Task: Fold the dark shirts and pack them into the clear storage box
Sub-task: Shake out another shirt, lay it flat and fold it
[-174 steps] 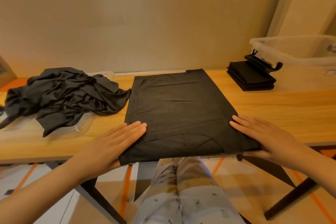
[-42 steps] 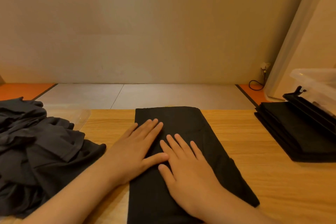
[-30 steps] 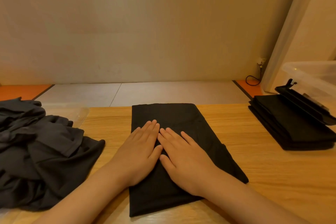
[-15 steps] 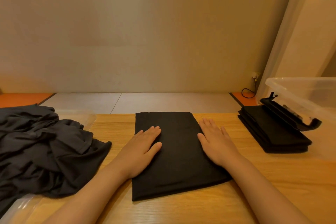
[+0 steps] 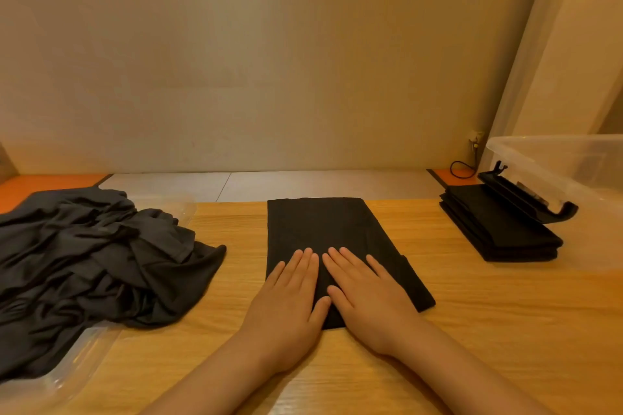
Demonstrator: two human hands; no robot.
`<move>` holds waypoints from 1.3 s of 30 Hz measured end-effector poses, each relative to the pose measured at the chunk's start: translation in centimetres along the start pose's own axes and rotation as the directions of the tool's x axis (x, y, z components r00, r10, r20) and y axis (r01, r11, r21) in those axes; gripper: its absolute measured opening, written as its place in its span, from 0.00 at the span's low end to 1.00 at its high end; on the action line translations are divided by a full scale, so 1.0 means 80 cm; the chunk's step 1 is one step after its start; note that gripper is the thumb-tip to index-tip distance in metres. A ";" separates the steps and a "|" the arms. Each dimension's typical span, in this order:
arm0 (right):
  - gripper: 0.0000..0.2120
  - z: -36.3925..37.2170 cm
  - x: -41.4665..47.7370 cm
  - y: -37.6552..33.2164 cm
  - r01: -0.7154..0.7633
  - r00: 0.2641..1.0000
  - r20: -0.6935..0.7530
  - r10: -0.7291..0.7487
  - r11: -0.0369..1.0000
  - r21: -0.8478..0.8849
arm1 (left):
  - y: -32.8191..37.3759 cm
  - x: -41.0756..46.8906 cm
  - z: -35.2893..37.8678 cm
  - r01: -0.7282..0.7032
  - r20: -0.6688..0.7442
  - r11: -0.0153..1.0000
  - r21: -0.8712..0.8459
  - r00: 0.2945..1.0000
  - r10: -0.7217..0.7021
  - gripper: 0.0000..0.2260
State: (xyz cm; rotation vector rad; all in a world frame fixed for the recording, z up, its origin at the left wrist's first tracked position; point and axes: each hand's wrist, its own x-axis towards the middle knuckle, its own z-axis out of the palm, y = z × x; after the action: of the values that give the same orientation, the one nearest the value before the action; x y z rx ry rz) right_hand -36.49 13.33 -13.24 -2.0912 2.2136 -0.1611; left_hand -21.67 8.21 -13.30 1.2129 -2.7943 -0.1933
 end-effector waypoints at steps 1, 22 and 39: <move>0.29 0.000 -0.004 0.000 -0.012 1.000 0.001 0.012 1.000 -0.014 | 0.000 -0.002 0.000 0.002 0.024 1.000 0.024 1.000 -0.002 0.28; 0.49 -0.022 -0.160 -0.005 -0.173 0.973 0.158 0.171 0.985 -0.005 | -0.003 -0.138 -0.011 -0.109 0.101 0.990 0.089 0.990 0.099 0.33; 0.26 -0.033 0.022 -0.013 -0.015 0.998 -0.055 0.014 1.000 -0.021 | -0.008 0.051 -0.029 -0.063 0.021 0.998 -0.004 0.998 0.063 0.27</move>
State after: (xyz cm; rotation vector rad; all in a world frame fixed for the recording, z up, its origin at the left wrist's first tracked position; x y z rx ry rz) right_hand -35.89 11.53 -10.49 -2.1060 2.2710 -0.1973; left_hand -23.68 4.58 -11.00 1.1268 -2.8443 -0.2076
